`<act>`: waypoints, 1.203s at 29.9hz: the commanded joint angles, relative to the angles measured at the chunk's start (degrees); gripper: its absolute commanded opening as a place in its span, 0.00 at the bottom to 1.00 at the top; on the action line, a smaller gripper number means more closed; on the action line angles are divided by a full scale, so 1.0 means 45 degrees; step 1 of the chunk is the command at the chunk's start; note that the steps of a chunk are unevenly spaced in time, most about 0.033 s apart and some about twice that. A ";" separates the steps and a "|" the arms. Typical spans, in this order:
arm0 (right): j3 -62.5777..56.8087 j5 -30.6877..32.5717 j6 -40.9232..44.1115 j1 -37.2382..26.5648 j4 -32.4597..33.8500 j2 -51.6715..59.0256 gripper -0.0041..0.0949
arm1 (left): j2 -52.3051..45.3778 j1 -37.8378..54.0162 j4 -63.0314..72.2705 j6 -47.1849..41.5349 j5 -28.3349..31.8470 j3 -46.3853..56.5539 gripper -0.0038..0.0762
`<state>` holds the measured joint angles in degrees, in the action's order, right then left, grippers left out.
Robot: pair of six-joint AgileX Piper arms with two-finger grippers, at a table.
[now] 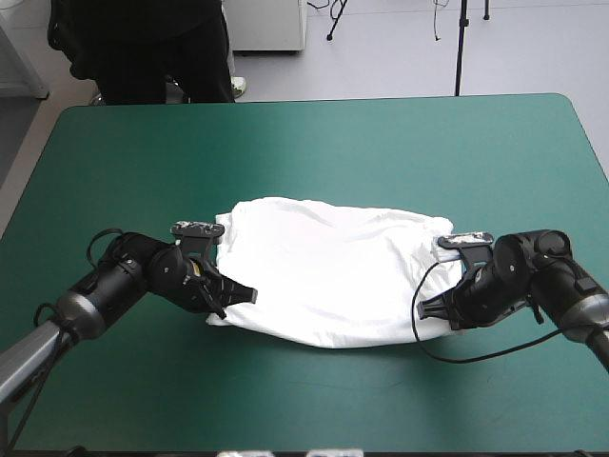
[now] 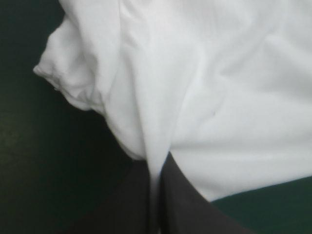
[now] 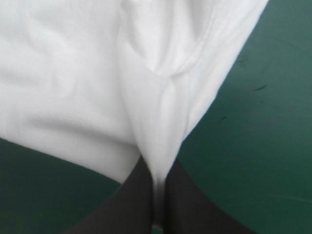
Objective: Fold the cloth
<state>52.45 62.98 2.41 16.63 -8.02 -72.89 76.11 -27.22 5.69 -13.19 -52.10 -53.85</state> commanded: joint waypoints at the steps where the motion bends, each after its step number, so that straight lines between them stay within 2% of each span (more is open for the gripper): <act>1: 0.1353 0.0654 0.0361 0.0017 0.0605 0.0358 0.03 | -0.0961 -0.0057 -0.0094 -0.0153 -0.0307 -0.0882 0.05; 4: 0.2070 0.0882 0.0578 0.0017 0.1033 0.0358 0.03 | -0.1358 -0.0032 -0.0135 -0.0221 -0.0306 -0.1353 0.05; 8: 0.2944 0.0464 0.1115 -0.0006 0.1629 0.0358 0.03 | -0.1388 -0.0015 -0.0969 -0.0667 0.0146 -0.2004 0.05; 14: 0.3533 -0.1599 0.1940 -0.0006 0.2474 0.0313 0.03 | -0.1184 -0.0015 -0.2631 -0.1511 0.2262 -0.2222 0.05; 18: 0.3641 -0.3060 0.2249 -0.0006 0.2617 0.0058 0.03 | -0.0734 -0.0015 -0.3645 -0.1883 0.4215 -0.2240 0.05; 22: 0.3641 -0.4592 0.3081 -0.0006 0.3445 -0.0454 0.03 | -0.0102 0.0231 -0.4278 -0.2556 0.5998 -0.2240 0.05; 31: 0.3641 -0.6743 0.3566 -0.0795 0.3543 -0.2148 0.03 | 0.1872 0.1329 -0.4278 -0.2580 0.8616 -0.2348 0.05; 36: 0.3641 -0.7322 0.3543 -0.0982 0.3426 -0.3073 0.03 | 0.3063 0.1392 -0.4218 -0.2580 0.9762 -0.2348 0.05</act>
<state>66.89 34.24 18.34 12.92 6.81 -86.69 89.80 -21.05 -13.00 -24.15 -14.26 -62.31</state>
